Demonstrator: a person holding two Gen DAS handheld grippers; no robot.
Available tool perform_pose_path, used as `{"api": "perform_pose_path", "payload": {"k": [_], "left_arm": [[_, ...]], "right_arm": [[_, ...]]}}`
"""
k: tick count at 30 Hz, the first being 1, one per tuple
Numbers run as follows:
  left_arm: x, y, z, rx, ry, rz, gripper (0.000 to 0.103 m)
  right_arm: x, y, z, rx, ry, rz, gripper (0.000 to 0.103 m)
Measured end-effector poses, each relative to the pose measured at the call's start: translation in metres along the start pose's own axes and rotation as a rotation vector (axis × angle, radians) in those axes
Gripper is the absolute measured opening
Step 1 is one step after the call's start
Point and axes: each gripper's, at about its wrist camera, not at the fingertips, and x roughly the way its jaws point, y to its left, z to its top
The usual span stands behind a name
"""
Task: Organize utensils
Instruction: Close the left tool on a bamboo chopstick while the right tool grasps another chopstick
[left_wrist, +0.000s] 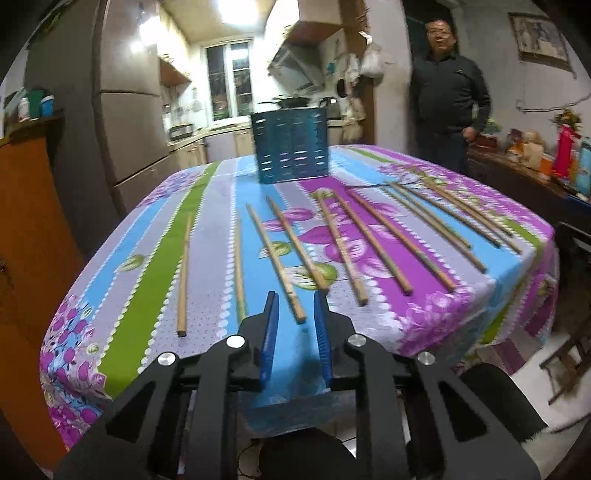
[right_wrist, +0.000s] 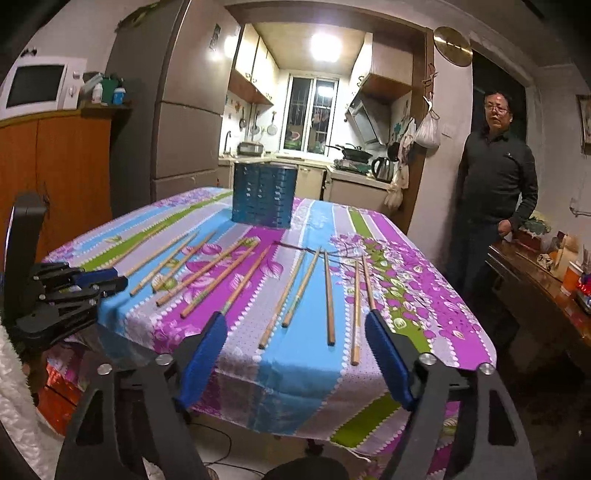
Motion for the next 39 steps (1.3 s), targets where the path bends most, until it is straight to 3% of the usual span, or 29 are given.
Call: {"api": "perform_pose_path", "payload": {"k": [4,12,18,23,31,33,37,39], "left_arm": [[0.005,-0.004,-0.002,-0.006,0.008,0.083,0.018],[0.007,-0.013,-0.004,-0.006,0.032,0.157,0.018],[0.011,-0.018,-0.004,0.018,0.046,0.174,0.018],[0.015,-0.018,-0.006,0.011,0.056,0.160,0.019],[0.013,-0.020,-0.010,0.008,0.030,0.153,0.013],[0.013,-0.021,-0.011,0.009,0.025,0.151,0.011],[0.014,-0.021,-0.010,-0.010,0.022,0.133,0.006],[0.014,-0.020,-0.010,-0.023,0.020,0.129,0.006]], "right_arm": [[0.006,-0.020,-0.003,0.036,0.015,0.000,0.068],[0.026,-0.028,-0.010,0.029,0.031,0.097,0.068],[0.032,-0.027,-0.012,0.046,0.035,0.131,0.065],[0.037,-0.015,-0.008,0.018,0.032,0.145,0.055],[0.049,0.003,-0.008,-0.018,0.055,0.147,0.048],[0.055,0.004,-0.007,-0.013,0.065,0.125,0.042],[0.074,0.003,-0.002,-0.013,0.087,0.066,0.017],[0.086,0.003,-0.001,-0.014,0.117,0.052,0.014]]}}
